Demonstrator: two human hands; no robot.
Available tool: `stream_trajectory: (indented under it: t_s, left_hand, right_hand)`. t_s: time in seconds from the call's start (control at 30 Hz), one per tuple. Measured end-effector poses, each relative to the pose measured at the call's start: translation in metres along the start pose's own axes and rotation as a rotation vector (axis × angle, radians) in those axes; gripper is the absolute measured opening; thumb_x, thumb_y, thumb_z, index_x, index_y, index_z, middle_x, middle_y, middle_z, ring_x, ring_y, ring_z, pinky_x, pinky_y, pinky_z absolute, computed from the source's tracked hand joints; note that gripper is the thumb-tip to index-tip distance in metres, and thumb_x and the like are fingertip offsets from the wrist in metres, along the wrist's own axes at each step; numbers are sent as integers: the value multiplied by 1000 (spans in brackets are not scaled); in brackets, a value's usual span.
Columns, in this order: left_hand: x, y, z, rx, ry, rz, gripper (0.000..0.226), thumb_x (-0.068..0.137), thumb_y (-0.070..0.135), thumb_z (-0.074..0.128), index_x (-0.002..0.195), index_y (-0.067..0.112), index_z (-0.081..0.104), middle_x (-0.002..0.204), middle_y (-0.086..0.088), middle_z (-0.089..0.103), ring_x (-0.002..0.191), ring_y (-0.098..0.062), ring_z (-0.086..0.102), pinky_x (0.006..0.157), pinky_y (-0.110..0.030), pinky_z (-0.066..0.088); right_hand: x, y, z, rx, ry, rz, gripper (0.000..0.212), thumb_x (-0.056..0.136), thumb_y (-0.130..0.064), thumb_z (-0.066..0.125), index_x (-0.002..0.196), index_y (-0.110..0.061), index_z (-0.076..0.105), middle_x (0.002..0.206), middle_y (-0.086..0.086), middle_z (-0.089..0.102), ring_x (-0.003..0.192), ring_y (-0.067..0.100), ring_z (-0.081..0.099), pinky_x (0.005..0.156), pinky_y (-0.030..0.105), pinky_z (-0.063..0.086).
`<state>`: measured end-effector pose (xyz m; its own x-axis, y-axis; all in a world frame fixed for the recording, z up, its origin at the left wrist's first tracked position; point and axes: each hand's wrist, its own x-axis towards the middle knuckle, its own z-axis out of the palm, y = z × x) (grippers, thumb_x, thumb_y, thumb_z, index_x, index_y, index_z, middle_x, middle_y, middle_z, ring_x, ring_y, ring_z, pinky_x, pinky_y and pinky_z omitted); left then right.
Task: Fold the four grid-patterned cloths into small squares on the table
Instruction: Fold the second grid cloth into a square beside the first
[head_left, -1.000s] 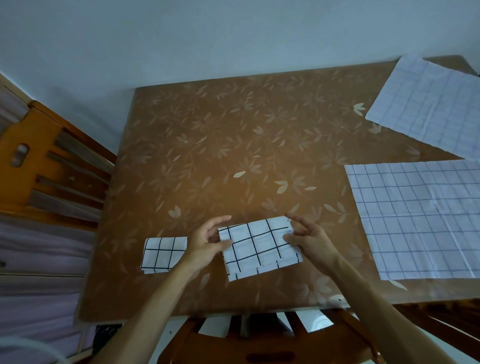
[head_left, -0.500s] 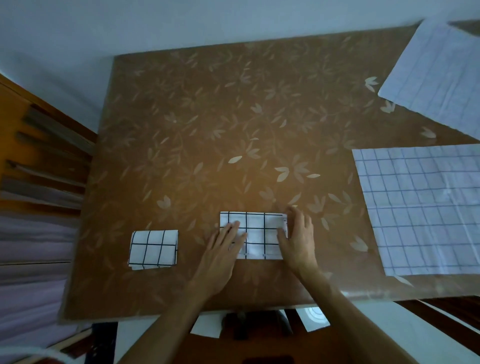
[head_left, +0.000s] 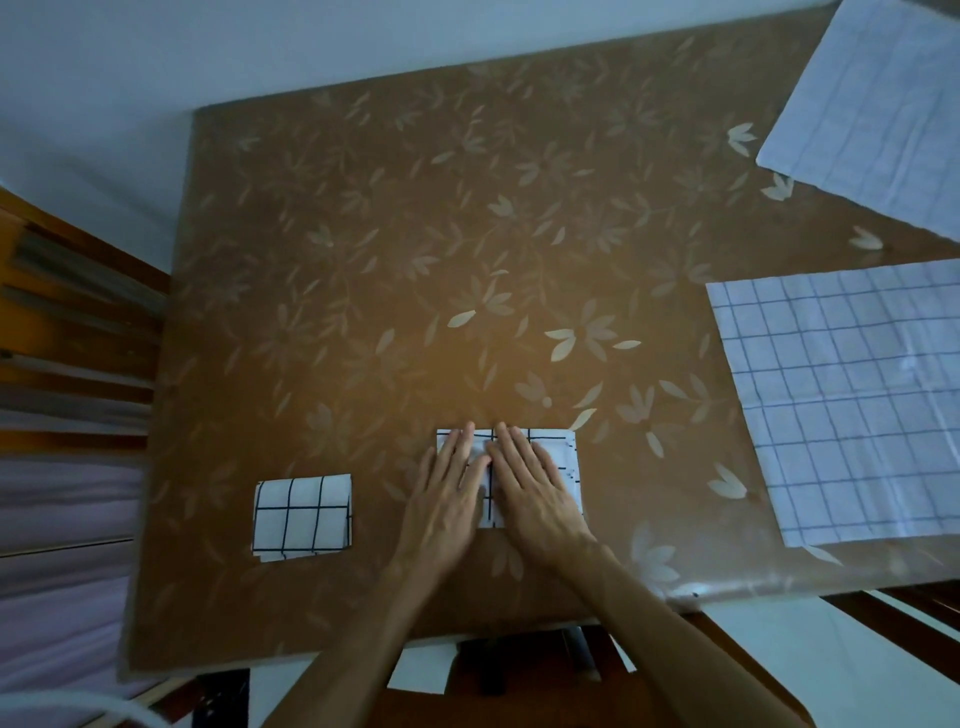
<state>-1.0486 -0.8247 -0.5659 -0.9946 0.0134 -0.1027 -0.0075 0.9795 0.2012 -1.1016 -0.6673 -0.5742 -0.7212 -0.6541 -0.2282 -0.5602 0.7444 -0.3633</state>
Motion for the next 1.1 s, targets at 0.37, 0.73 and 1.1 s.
stream_trajectory:
  t_s: [0.37, 0.73, 1.1]
  left_hand:
    - [-12, 2, 4, 64, -190, -82, 69, 103, 57, 19, 160, 22, 3, 168, 0, -6, 155, -24, -6, 122, -54, 7]
    - [-8, 7, -10, 39, -166, -76, 66, 100, 56, 25, 158, 23, 21, 168, -6, 2, 155, -28, 2, 120, -54, 23]
    - [-25, -2, -58, -1177, 78, -835, 88, 74, 62, 72, 147, 30, 35, 134, 4, 61, 113, -9, 64, 89, -33, 55]
  right_hand:
    - [0, 31, -17, -115, 25, -32, 65, 103, -49, 28, 155, -11, 24, 165, 8, 18, 153, 24, 16, 121, 45, 10]
    - [57, -5, -91, -82, -187, 148, 27, 90, -10, 53, 116, -6, 61, 123, 13, 61, 119, 32, 54, 97, 37, 43]
    - [26, 15, -120, 927, -400, 417, 18, 90, -5, 64, 75, -14, 57, 77, -1, 59, 68, 8, 57, 59, 19, 45]
